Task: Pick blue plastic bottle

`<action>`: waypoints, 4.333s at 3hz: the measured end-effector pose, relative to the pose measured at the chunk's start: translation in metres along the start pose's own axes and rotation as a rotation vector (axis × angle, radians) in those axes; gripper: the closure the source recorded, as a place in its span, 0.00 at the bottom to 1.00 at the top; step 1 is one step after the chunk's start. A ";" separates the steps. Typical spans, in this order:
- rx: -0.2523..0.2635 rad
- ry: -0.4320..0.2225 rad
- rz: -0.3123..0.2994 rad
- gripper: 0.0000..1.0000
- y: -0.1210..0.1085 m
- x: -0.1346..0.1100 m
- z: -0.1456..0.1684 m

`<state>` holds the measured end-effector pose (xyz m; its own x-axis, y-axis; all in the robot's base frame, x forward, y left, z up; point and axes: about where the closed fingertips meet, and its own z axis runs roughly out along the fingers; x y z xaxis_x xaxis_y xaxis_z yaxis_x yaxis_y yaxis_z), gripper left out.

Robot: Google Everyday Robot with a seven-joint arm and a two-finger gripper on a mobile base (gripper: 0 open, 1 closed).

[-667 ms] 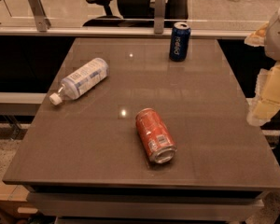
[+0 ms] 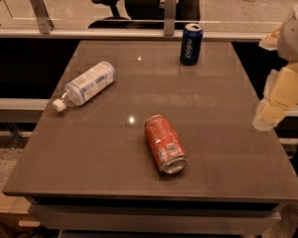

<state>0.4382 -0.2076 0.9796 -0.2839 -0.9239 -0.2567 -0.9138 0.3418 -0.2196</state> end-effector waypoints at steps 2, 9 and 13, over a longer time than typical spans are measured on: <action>-0.103 -0.106 0.268 0.00 0.003 -0.017 0.010; -0.257 -0.100 0.875 0.00 0.040 -0.124 0.088; -0.223 0.087 1.016 0.00 0.079 -0.136 0.137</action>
Offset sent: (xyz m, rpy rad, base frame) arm 0.0052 0.0340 -0.0139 0.3270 0.2124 -0.3353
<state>0.4440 -0.0311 0.8683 -0.9607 -0.2317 -0.1528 -0.2637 0.9336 0.2425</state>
